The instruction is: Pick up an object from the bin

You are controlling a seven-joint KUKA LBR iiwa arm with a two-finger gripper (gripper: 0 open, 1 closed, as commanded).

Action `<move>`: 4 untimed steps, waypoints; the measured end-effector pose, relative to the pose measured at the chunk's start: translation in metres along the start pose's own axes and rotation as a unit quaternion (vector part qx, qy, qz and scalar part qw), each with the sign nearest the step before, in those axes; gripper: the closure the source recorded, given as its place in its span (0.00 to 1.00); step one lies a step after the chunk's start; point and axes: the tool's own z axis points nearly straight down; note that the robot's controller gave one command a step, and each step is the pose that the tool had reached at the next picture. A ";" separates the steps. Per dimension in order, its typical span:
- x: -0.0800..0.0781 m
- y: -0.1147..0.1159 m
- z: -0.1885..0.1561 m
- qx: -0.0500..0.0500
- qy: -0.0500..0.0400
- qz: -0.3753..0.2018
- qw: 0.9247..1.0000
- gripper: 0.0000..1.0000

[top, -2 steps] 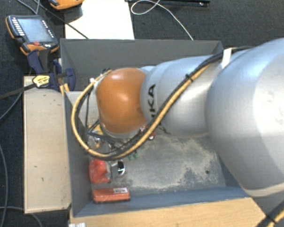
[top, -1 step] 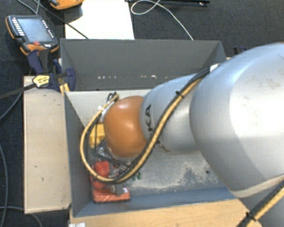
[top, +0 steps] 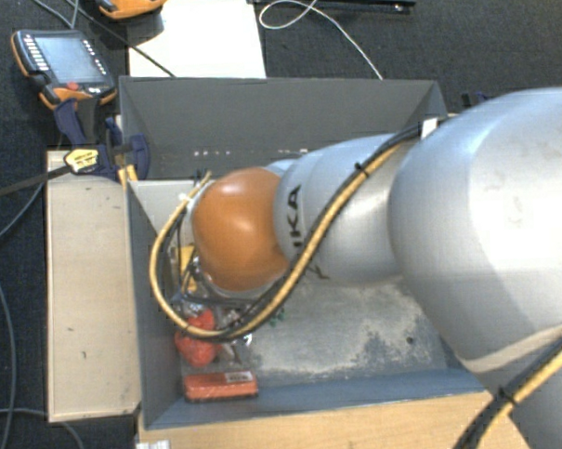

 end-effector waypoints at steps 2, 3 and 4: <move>0.001 0.000 -0.003 0.000 0.000 0.001 1.000 1.00; 0.002 0.002 -0.022 -0.002 0.001 0.002 1.000 1.00; 0.000 0.004 -0.045 -0.002 -0.003 0.001 1.000 1.00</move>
Offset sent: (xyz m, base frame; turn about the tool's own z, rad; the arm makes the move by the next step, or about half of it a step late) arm 0.0000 -0.0001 0.0710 0.0000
